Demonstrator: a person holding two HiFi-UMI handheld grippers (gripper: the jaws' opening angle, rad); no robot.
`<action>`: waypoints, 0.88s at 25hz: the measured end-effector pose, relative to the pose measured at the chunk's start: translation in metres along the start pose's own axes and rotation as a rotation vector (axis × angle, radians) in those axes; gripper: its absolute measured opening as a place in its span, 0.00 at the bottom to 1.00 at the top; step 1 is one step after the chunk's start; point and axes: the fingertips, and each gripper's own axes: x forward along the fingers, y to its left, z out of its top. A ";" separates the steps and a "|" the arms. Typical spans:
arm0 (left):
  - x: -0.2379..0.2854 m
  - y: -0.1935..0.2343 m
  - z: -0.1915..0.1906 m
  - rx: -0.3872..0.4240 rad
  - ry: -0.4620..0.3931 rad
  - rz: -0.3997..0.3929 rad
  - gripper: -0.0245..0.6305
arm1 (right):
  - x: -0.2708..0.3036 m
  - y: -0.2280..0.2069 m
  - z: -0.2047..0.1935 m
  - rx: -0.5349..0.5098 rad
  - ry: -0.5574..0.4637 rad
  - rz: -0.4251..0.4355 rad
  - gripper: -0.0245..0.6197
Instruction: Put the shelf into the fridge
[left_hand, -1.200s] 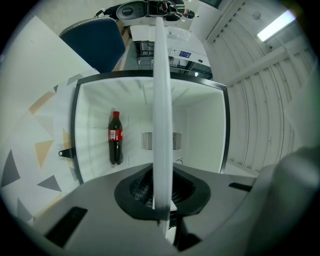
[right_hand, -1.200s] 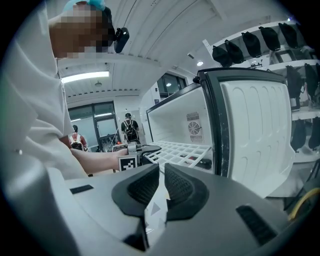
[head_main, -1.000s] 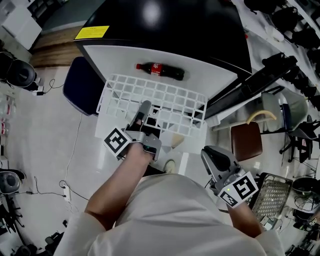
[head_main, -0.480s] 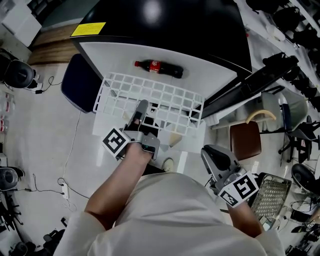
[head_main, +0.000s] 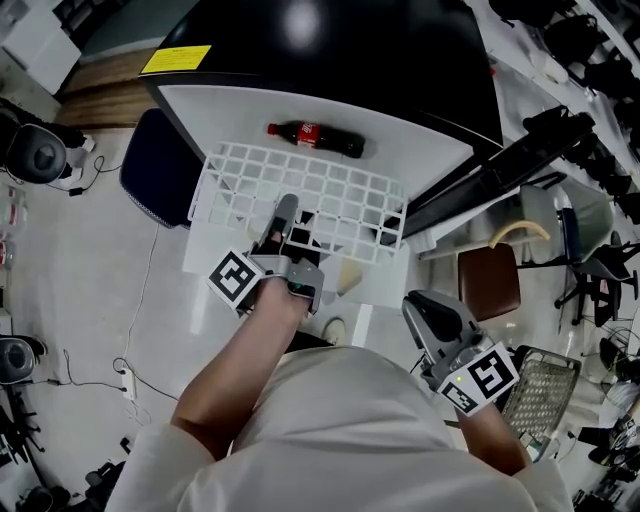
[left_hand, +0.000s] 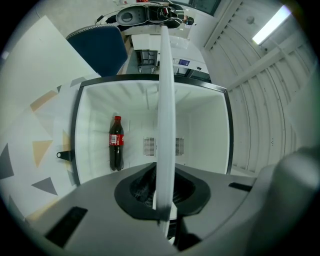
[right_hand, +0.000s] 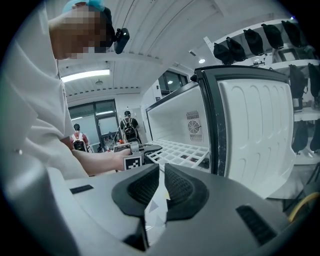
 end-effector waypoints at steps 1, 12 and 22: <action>0.002 0.000 0.000 -0.002 0.000 0.000 0.09 | 0.000 -0.001 0.001 0.000 -0.001 -0.002 0.10; 0.029 0.003 0.002 -0.010 0.022 0.006 0.10 | 0.001 -0.008 0.008 0.005 -0.008 -0.048 0.10; 0.057 0.003 0.005 -0.015 0.072 0.009 0.10 | 0.004 -0.013 0.009 0.026 -0.022 -0.114 0.10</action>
